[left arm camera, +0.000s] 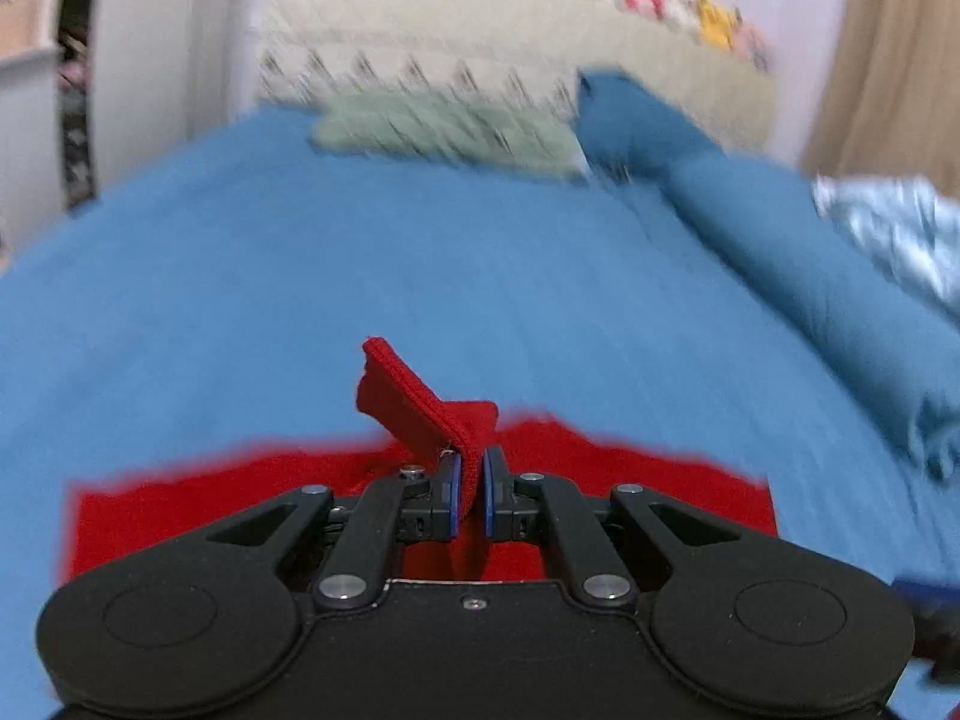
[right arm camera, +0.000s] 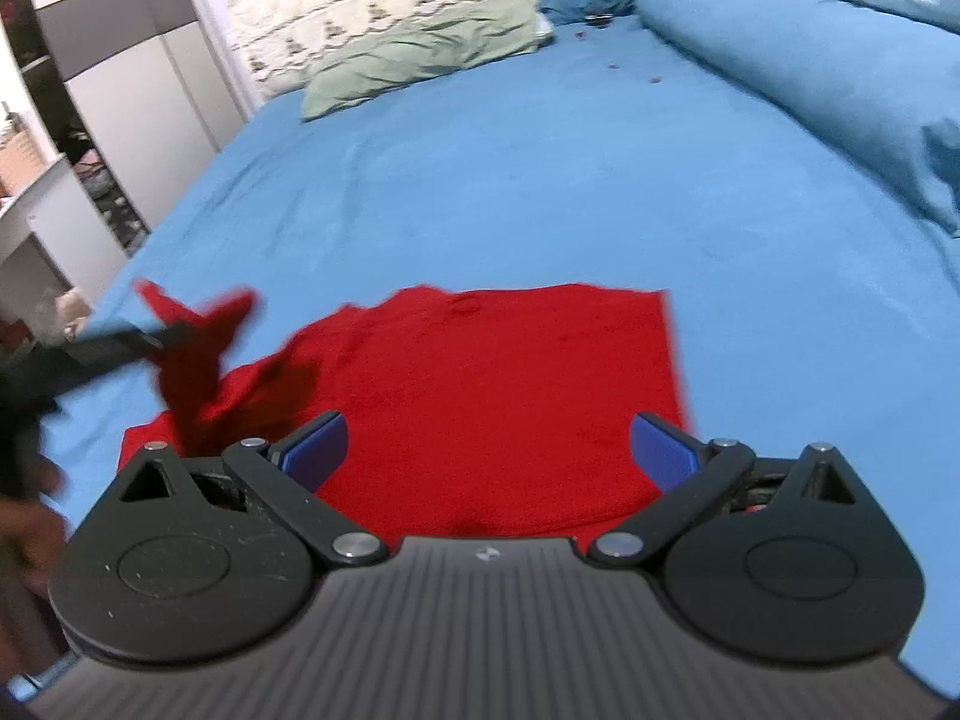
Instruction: Fold small clothes
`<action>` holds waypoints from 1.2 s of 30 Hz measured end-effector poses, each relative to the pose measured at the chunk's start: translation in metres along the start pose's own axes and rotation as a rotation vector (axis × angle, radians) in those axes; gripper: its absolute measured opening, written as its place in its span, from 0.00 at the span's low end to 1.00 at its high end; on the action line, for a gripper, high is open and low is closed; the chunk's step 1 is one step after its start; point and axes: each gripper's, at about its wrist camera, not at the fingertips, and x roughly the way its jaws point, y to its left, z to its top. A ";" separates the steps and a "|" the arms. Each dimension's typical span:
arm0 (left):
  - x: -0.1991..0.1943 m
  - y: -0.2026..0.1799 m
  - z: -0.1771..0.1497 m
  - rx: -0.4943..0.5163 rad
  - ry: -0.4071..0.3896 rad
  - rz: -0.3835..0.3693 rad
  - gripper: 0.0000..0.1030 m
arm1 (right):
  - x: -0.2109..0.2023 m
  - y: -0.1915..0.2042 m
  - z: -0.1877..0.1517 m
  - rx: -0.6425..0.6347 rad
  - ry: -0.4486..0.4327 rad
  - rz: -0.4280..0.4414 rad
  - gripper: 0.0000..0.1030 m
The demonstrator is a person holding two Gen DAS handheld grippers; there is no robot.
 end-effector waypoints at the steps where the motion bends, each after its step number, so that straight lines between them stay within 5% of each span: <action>1: 0.015 -0.013 -0.013 0.018 0.027 -0.001 0.07 | 0.002 -0.012 0.001 0.000 0.003 -0.009 1.00; 8: 0.056 -0.049 -0.065 0.101 0.123 0.001 0.07 | 0.027 -0.046 -0.011 -0.028 0.077 0.008 1.00; 10: 0.050 -0.052 -0.065 0.129 0.124 -0.016 0.29 | 0.035 -0.043 -0.013 -0.033 0.095 0.036 1.00; 12: 0.042 -0.044 -0.058 0.124 0.117 -0.032 0.66 | 0.041 -0.039 -0.010 -0.035 0.106 0.064 1.00; 13: 0.033 -0.038 -0.057 0.121 0.105 -0.018 0.69 | 0.045 -0.035 -0.008 -0.034 0.113 0.083 1.00; 20: -0.029 0.032 -0.068 0.131 0.108 0.168 0.69 | 0.092 0.019 0.006 -0.110 0.163 0.197 0.96; 27: -0.055 0.107 -0.092 0.056 0.163 0.330 0.69 | 0.140 0.094 0.004 -0.319 0.170 0.192 0.69; 29: -0.054 0.118 -0.099 0.045 0.173 0.351 0.69 | 0.151 0.104 0.006 -0.347 0.167 0.166 0.48; 30: -0.052 0.122 -0.102 0.042 0.179 0.358 0.69 | 0.155 0.105 0.007 -0.347 0.179 0.168 0.23; 32: -0.047 0.129 -0.106 0.025 0.188 0.362 0.69 | 0.157 0.105 0.012 -0.345 0.190 0.166 0.19; 36: -0.040 0.134 -0.106 -0.015 0.186 0.354 0.67 | 0.127 0.093 0.034 -0.326 0.075 0.106 0.19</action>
